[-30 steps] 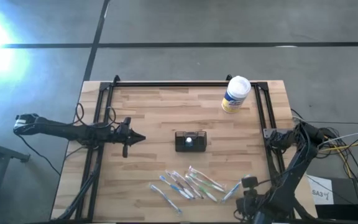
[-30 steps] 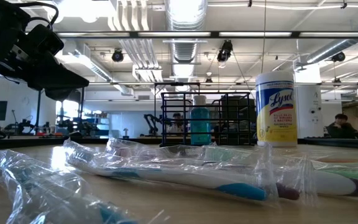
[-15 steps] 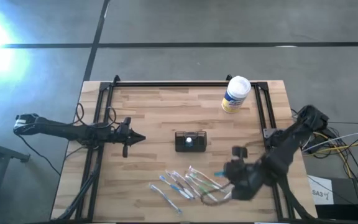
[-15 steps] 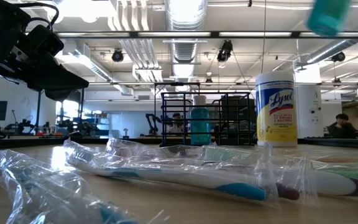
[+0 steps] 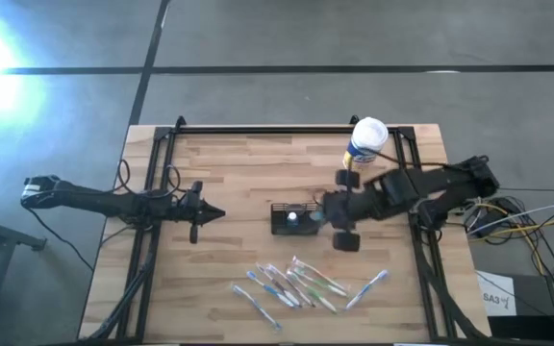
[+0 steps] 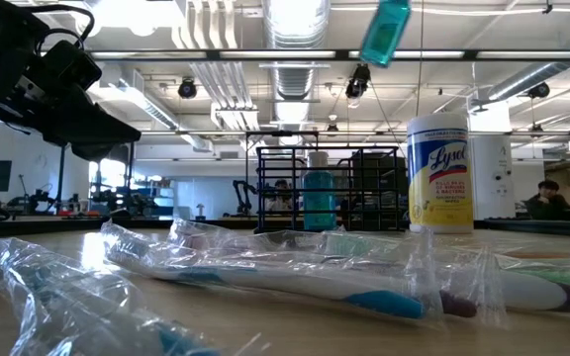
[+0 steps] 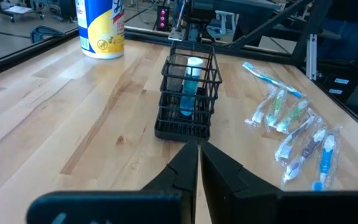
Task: Pick & Place toothbrushing station
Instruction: Put the blue mouthwash into the black mesh organizer
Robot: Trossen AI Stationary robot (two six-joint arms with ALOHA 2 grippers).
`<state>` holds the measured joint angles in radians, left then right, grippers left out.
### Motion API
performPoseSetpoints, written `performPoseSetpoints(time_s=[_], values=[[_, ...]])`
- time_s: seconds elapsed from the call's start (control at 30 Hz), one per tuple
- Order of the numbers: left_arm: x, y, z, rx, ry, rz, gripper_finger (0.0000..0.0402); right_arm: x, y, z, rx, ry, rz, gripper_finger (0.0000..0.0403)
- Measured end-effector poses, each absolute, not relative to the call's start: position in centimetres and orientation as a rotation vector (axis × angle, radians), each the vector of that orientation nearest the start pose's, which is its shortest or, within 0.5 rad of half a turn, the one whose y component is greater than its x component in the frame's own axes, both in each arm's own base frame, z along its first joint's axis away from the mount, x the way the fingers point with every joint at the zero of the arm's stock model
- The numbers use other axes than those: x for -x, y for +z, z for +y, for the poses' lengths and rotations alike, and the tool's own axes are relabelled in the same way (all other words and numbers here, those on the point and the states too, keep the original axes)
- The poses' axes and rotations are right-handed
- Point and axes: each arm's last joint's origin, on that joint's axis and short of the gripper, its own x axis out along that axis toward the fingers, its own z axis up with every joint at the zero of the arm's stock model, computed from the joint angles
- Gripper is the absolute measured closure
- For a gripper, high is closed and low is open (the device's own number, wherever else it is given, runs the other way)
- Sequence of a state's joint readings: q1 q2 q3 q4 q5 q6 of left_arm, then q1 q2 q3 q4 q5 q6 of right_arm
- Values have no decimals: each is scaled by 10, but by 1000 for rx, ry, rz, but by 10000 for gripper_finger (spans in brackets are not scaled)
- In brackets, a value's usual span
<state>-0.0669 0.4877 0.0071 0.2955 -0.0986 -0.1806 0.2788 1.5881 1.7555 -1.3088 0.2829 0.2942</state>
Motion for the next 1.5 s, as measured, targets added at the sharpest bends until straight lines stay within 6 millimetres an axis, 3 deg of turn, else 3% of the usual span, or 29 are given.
performPoseSetpoints(time_s=[0.3,0.5,0.7,0.9,1.5], values=[[-127,149,-6,162,49,188,378,-347,368,59,199,-46,1226,310],[-127,148,-6,158,49,194,378,-369,356,60,341,35,1357,310],[-127,148,-6,142,47,197,378,-389,351,63,426,99,1336,310],[-126,146,-6,140,49,217,378,-398,343,64,473,144,1353,310],[-126,143,-6,135,50,242,378,-399,321,61,444,243,1436,310]])
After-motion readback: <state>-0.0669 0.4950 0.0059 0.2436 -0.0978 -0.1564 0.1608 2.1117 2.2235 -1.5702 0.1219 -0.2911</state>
